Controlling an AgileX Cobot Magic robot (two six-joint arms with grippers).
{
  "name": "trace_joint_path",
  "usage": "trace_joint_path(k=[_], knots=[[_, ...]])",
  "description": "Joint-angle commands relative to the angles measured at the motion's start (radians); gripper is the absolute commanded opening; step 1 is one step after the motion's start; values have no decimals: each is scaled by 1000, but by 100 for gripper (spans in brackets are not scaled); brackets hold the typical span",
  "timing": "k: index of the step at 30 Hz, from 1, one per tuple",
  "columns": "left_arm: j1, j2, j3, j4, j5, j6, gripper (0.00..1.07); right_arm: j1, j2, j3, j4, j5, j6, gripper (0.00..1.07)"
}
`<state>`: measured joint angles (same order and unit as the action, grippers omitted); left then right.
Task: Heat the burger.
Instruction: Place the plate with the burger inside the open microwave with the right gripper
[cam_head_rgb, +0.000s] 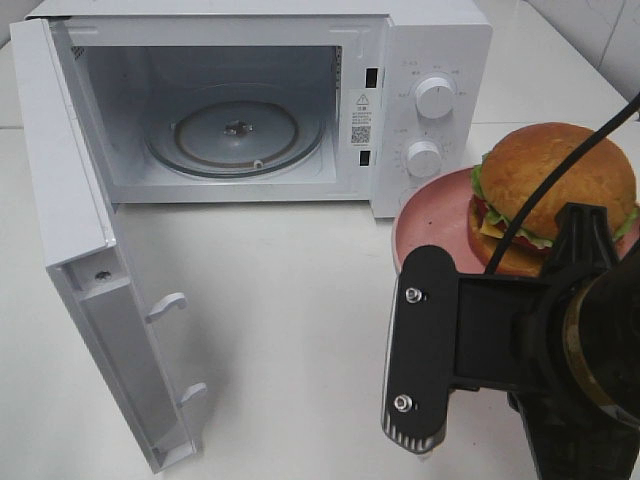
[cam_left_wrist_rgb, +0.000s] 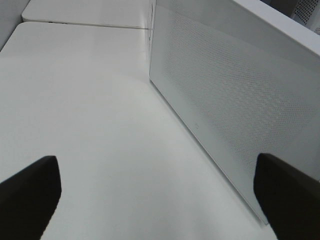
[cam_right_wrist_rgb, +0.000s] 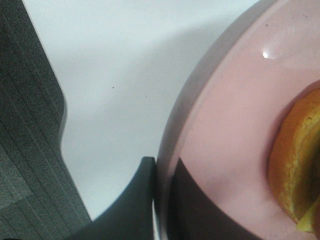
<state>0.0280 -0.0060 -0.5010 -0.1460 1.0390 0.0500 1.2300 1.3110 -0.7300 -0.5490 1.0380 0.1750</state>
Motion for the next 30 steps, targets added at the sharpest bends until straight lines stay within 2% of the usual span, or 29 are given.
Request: trace_joint_path(k=[1,13,30], knots=[[-3,-19,3,-1,-3,1,102,5,-9,2,-68,-23,-75,1],[-3,-19,3,-1,-3,1,102,5,-9,2,-68,-110,-123,1],[-3,-19,3,-1,-3,1,102,1,-9,2,-117,-256,-371,0]])
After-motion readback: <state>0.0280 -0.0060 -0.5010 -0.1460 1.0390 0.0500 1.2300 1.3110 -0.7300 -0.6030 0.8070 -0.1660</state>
